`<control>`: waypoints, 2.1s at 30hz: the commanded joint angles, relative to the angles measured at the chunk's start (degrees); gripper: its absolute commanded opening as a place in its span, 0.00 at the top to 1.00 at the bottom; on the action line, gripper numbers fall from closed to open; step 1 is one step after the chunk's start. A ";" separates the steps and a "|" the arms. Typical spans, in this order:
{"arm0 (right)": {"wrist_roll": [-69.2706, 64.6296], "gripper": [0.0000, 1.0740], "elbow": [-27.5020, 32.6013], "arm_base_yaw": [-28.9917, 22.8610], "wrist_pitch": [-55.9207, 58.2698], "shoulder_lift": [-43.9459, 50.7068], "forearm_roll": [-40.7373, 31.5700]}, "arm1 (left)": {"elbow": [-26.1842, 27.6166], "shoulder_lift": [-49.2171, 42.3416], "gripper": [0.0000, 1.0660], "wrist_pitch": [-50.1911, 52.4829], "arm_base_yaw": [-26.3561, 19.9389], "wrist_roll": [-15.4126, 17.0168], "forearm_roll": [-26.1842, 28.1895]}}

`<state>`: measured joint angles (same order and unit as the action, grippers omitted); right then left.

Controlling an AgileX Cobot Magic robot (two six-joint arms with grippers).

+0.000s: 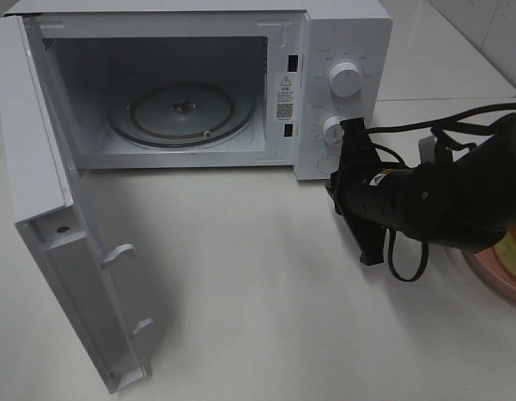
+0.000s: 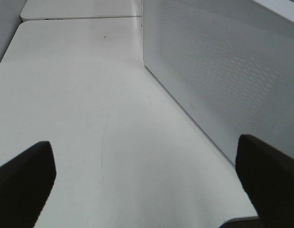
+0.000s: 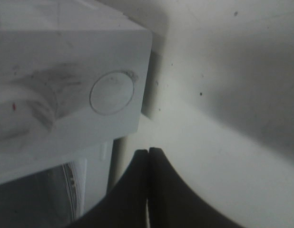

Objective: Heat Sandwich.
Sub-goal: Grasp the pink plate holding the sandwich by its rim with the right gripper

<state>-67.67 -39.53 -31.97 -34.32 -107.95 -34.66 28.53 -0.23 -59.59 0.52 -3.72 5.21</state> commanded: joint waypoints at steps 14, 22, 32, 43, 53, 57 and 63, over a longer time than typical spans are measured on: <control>31.46 0.96 -0.80 0.00 28.82 11.23 9.11 | -0.17 -1.49 0.08 0.17 -0.11 0.00 -0.06; 62.74 0.93 -4.30 0.00 48.59 12.78 9.11 | -0.17 -1.49 0.08 0.17 -0.11 0.00 -0.06; 73.74 0.85 -6.82 0.00 62.85 19.02 19.48 | -0.17 -1.49 0.08 0.17 -0.11 0.00 -0.06; 72.31 0.38 -8.08 6.07 71.51 23.32 23.89 | -0.17 -1.49 0.08 0.17 -0.11 0.00 -0.06; 71.45 0.05 -8.08 10.66 79.64 23.89 29.79 | -0.17 -1.49 0.08 0.17 -0.11 0.00 -0.06; 68.58 0.06 -8.08 13.52 80.04 23.89 32.31 | -0.17 -1.49 0.08 0.17 -0.11 0.00 -0.06; 65.72 0.07 -8.08 18.56 79.58 23.89 36.96 | -0.17 -1.49 0.08 0.17 -0.11 0.00 -0.06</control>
<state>-1.26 -47.44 -14.44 44.92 -84.40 1.09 28.53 -0.23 -59.59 0.52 -3.72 5.21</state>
